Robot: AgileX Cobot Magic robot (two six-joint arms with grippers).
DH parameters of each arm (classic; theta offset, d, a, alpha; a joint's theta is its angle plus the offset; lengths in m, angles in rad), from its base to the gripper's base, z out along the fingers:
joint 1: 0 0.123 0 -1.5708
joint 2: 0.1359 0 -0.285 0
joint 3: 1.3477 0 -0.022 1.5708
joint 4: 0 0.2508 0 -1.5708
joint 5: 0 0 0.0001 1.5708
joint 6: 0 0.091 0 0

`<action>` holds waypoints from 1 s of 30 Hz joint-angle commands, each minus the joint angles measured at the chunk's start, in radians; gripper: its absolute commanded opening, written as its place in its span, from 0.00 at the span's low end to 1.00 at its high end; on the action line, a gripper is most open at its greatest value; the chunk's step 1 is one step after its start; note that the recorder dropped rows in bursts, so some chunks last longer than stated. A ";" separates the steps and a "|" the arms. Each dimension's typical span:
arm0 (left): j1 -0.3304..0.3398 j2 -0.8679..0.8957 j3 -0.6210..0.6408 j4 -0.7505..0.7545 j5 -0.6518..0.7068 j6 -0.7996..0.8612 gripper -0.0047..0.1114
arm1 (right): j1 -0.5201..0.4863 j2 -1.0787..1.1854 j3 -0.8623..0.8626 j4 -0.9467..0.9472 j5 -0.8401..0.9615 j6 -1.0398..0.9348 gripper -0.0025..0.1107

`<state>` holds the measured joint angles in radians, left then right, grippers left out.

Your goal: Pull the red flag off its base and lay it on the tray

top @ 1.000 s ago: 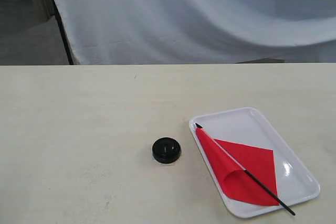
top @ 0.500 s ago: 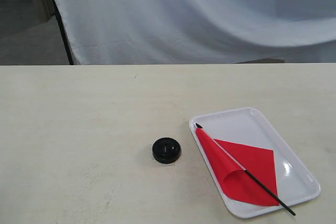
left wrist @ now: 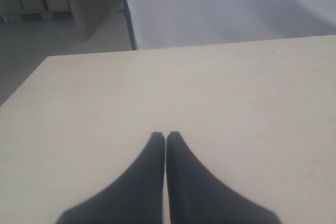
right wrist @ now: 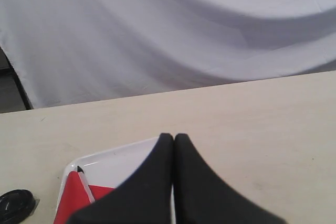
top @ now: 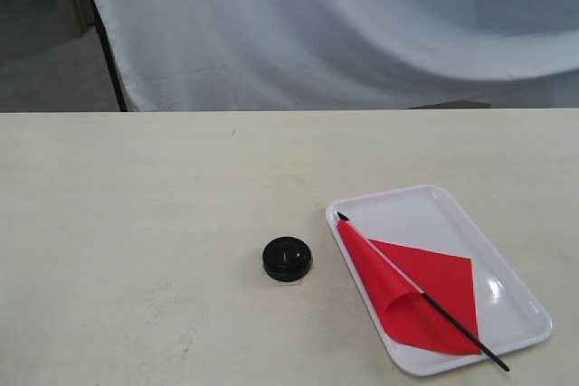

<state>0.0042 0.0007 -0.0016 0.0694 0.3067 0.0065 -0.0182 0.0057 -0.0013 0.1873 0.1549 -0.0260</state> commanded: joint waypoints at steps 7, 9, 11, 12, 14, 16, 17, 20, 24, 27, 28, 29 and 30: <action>-0.003 -0.001 0.002 0.005 -0.006 -0.007 0.05 | 0.000 -0.006 0.001 -0.005 0.023 -0.020 0.02; -0.003 -0.001 0.002 0.005 -0.006 -0.007 0.05 | 0.000 -0.006 0.001 -0.004 0.027 -0.023 0.02; -0.003 -0.001 0.002 0.005 -0.006 -0.007 0.05 | 0.000 -0.006 0.001 -0.004 0.027 -0.023 0.02; -0.003 -0.001 0.002 0.005 -0.006 -0.007 0.05 | 0.000 -0.006 0.001 -0.004 0.028 -0.022 0.02; -0.003 -0.001 0.002 0.005 -0.006 -0.007 0.05 | 0.000 -0.006 0.001 -0.004 0.030 -0.022 0.02; -0.003 -0.001 0.002 0.005 -0.006 -0.007 0.05 | 0.000 -0.006 0.001 -0.004 0.030 -0.022 0.02; -0.003 -0.001 0.002 0.005 -0.006 -0.007 0.05 | 0.000 -0.006 0.001 -0.004 0.030 -0.022 0.02; -0.003 -0.001 0.002 0.005 -0.006 -0.007 0.05 | 0.000 -0.006 0.001 -0.004 0.030 -0.022 0.02; -0.003 -0.001 0.002 0.005 -0.006 -0.007 0.05 | 0.000 -0.006 0.001 -0.004 0.030 -0.022 0.02; -0.003 -0.001 0.002 0.005 -0.006 -0.007 0.05 | 0.000 -0.006 0.001 -0.004 0.030 -0.022 0.02; -0.003 -0.001 0.002 0.005 -0.006 -0.007 0.05 | 0.000 -0.006 0.001 -0.004 0.030 -0.022 0.02; -0.003 -0.001 0.002 0.005 -0.006 -0.007 0.05 | 0.000 -0.006 0.001 -0.004 0.030 -0.022 0.02; -0.003 -0.001 0.002 0.005 -0.006 -0.007 0.05 | 0.000 -0.006 0.001 -0.004 0.030 -0.022 0.02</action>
<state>0.0042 0.0007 -0.0016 0.0694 0.3067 0.0065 -0.0182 0.0057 -0.0013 0.1893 0.1850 -0.0409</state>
